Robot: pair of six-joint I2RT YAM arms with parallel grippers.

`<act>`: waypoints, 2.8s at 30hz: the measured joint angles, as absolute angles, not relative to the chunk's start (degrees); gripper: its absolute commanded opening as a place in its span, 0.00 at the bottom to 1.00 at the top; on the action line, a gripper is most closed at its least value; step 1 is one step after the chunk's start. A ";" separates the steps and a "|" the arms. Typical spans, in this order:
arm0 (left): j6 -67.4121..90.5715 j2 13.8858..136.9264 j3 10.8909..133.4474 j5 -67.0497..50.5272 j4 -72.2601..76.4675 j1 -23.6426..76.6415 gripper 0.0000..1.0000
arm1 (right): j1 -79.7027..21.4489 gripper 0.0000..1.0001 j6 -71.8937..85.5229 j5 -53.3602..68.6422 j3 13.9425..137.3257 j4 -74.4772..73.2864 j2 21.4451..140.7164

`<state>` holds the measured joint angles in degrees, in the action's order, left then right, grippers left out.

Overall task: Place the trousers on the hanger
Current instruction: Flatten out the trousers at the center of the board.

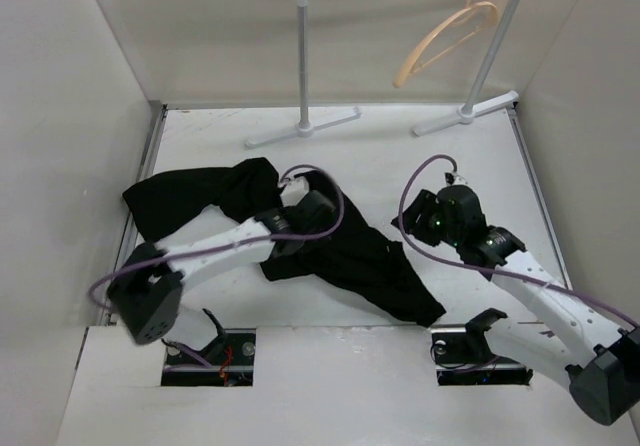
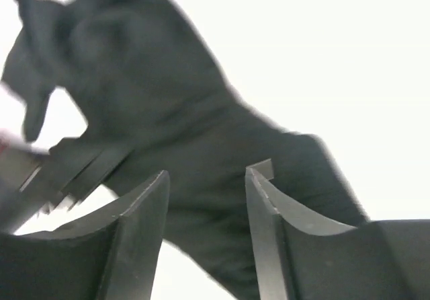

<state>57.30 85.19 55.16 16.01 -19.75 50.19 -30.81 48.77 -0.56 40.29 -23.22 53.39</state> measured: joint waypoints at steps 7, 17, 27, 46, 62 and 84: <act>66.24 58.06 33.41 18.31 -22.24 48.99 0.06 | -27.83 0.62 44.73 -1.54 41.69 -23.44 66.48; 71.11 54.37 24.99 16.16 -23.40 45.45 0.07 | -38.11 0.63 43.03 1.48 42.74 -19.42 72.53; 71.26 54.52 25.91 16.03 -23.49 45.25 0.07 | -44.86 0.64 46.94 4.97 37.98 -17.12 65.87; 59.90 66.13 50.87 19.33 -26.06 40.66 0.41 | -33.45 0.04 50.41 9.26 40.25 -12.34 55.48; 53.74 54.59 43.42 23.81 -31.83 33.87 0.55 | -8.60 0.04 46.98 0.12 59.24 -18.04 65.58; 55.05 51.46 42.78 15.86 -34.37 18.87 0.01 | 8.99 0.04 43.51 -2.83 63.96 -24.84 62.87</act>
<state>55.05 51.46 42.78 15.86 -34.37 18.87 8.99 43.51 -2.83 63.96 -24.84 62.87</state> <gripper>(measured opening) 0.017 0.048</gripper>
